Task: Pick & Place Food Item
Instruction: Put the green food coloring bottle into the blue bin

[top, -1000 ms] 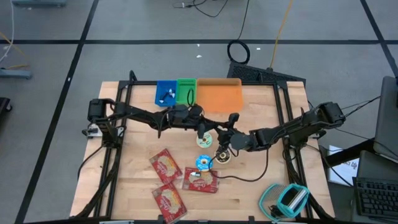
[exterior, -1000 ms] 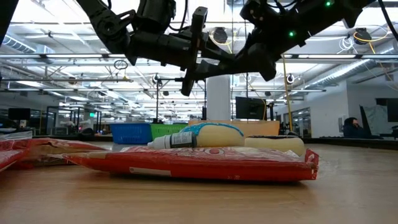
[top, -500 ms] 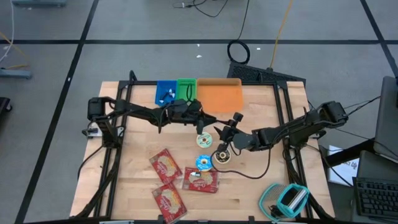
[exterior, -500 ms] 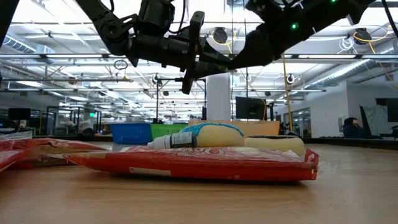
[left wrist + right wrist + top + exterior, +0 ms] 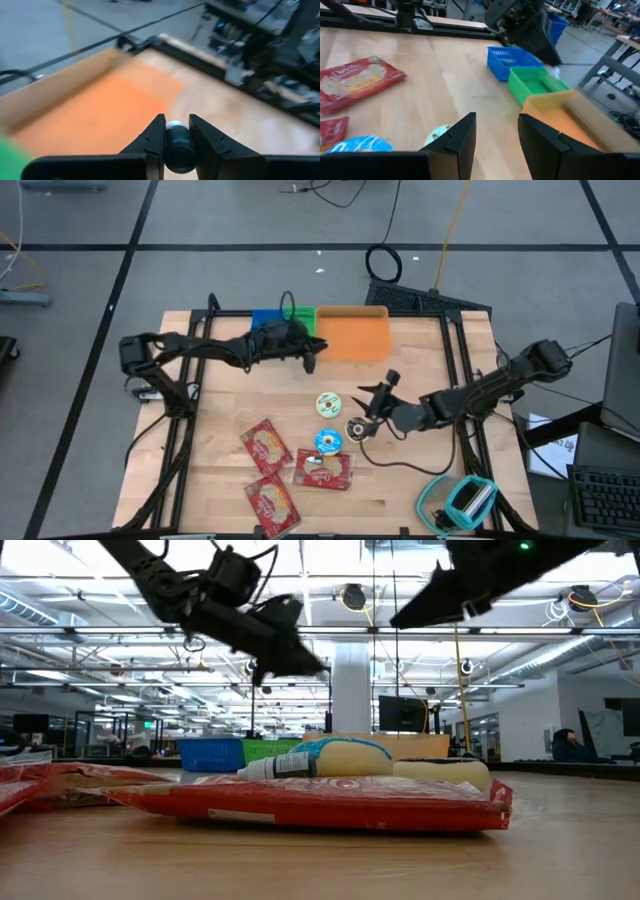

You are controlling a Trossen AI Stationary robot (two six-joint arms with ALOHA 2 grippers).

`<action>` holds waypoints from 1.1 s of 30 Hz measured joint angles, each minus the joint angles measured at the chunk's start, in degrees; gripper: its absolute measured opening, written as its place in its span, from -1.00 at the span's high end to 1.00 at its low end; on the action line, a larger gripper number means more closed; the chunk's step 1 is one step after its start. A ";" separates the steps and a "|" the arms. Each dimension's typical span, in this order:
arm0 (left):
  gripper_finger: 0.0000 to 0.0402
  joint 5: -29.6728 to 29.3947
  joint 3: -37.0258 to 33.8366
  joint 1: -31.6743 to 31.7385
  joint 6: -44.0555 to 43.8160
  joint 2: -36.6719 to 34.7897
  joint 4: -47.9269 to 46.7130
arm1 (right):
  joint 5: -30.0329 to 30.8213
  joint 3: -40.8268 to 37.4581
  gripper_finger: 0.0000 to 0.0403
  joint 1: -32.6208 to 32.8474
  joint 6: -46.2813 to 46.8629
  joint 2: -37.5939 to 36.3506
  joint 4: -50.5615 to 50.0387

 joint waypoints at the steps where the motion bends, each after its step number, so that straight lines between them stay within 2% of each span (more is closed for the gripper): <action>1: 0.70 -1.08 -1.50 0.94 0.51 -1.07 -0.26 | 0.45 -1.23 0.35 0.49 0.44 -0.71 0.73; 6: 0.71 -11.03 -9.50 5.20 2.49 -7.01 0.10 | 3.09 -6.97 0.35 1.24 -0.17 -3.75 6.69; 11: 0.69 -20.99 -17.38 8.13 -0.56 -12.35 0.08 | 2.92 -11.45 0.36 -0.36 -6.59 -7.04 14.93; 15: 0.71 -23.67 -21.77 8.87 -2.95 -13.07 -0.35 | 2.09 -14.57 0.36 -3.25 -15.43 -9.43 23.30; 18: 0.71 -25.71 -23.09 9.29 -4.66 -13.07 -0.16 | -6.78 -16.41 0.36 -7.61 -20.49 -11.14 29.66; 22: 0.67 -29.57 -23.38 9.26 -6.64 -13.07 -0.09 | -25.15 -18.14 0.36 -14.80 -19.20 -12.62 33.59; 24: 0.67 -30.24 -23.30 9.28 -8.26 -13.07 0.02 | -30.89 -18.80 0.36 -17.60 -17.33 -13.08 33.54; 27: 0.71 -30.25 -23.26 9.26 -8.11 -12.84 -0.14 | -34.76 -19.51 0.36 -20.08 -14.98 -13.07 33.58; 33: 0.67 -29.76 -23.17 9.08 -7.34 -11.80 0.19 | -35.05 -19.94 0.36 -20.50 -9.69 -13.03 33.51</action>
